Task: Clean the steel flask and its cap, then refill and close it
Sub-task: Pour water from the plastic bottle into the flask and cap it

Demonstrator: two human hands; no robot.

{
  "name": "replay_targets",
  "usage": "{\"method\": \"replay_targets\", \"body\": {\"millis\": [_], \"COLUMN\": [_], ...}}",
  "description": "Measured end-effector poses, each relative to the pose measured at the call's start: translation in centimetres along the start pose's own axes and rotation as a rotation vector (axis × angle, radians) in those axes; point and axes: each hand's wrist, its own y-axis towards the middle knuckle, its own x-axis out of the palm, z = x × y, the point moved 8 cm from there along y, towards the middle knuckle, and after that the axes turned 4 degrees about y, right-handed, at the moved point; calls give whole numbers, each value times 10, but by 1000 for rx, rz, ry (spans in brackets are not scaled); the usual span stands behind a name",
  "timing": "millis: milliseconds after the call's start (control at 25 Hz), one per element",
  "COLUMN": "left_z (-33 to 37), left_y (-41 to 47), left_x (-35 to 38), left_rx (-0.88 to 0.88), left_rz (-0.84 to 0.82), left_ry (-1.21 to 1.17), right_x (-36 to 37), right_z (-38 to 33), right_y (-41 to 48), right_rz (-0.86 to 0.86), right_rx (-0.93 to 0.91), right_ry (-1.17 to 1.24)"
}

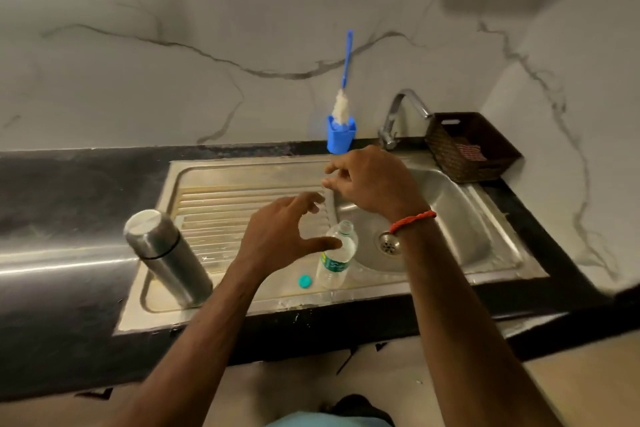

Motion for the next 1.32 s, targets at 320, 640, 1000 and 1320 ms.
{"method": "replay_targets", "body": {"millis": [320, 640, 1000, 1320], "left_z": [6, -28, -64, -74], "left_y": [9, 12, -25, -41], "left_x": [77, 21, 13, 15], "left_rx": [-42, -138, -229, -276], "left_rz": [-243, 129, 101, 56], "left_ry": [-230, -332, -126, -69], "right_x": [15, 91, 250, 233], "right_z": [48, 73, 33, 24], "right_y": [-27, -31, -57, -51], "right_rz": [-92, -278, -538, -366], "right_rx": [43, 165, 134, 71], "right_ry": [84, 121, 169, 85]}}
